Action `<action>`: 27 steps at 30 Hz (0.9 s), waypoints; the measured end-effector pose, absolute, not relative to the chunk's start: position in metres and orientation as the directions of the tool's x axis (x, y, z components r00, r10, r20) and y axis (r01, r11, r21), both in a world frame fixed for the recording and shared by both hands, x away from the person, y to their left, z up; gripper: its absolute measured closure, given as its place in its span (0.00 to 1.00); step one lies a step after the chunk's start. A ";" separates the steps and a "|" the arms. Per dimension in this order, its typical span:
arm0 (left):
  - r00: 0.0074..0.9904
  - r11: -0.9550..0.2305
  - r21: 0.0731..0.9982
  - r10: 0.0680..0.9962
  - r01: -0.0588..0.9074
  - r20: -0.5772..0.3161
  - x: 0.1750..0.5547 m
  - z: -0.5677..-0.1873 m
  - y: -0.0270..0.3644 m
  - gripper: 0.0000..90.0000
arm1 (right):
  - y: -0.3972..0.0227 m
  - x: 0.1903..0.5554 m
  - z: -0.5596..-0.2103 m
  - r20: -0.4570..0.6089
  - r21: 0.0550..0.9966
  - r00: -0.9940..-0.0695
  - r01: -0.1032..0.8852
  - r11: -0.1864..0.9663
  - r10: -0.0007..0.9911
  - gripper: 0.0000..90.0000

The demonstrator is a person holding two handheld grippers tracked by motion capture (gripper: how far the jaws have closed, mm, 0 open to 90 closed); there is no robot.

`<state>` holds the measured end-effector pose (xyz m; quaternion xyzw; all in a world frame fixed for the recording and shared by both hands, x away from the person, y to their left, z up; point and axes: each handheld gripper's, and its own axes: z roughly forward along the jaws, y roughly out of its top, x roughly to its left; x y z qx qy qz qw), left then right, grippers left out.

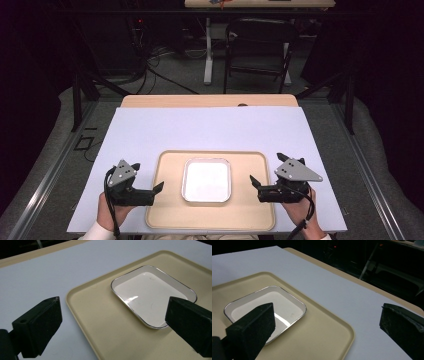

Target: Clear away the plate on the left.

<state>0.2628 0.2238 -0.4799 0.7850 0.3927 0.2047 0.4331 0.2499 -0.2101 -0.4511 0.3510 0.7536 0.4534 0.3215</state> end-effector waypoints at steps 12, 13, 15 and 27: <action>0.566 -0.290 0.835 0.824 0.468 -0.031 0.251 -0.486 0.244 0.00 | -0.237 0.232 -0.461 -0.143 0.906 -0.486 0.286 0.311 0.862 0.00; 0.563 -0.288 0.834 0.826 0.471 -0.033 0.250 -0.486 0.245 0.00 | -0.238 0.231 -0.462 -0.140 0.906 -0.482 0.290 0.309 0.865 0.00; 0.556 -0.284 0.831 0.830 0.478 -0.037 0.249 -0.487 0.248 0.00 | -0.242 0.228 -0.464 -0.137 0.905 -0.477 0.297 0.306 0.868 0.00; 0.535 -0.271 0.820 0.843 0.504 -0.050 0.246 -0.494 0.256 0.00 | -0.258 0.218 -0.476 -0.113 0.887 -0.449 0.357 0.294 0.886 0.00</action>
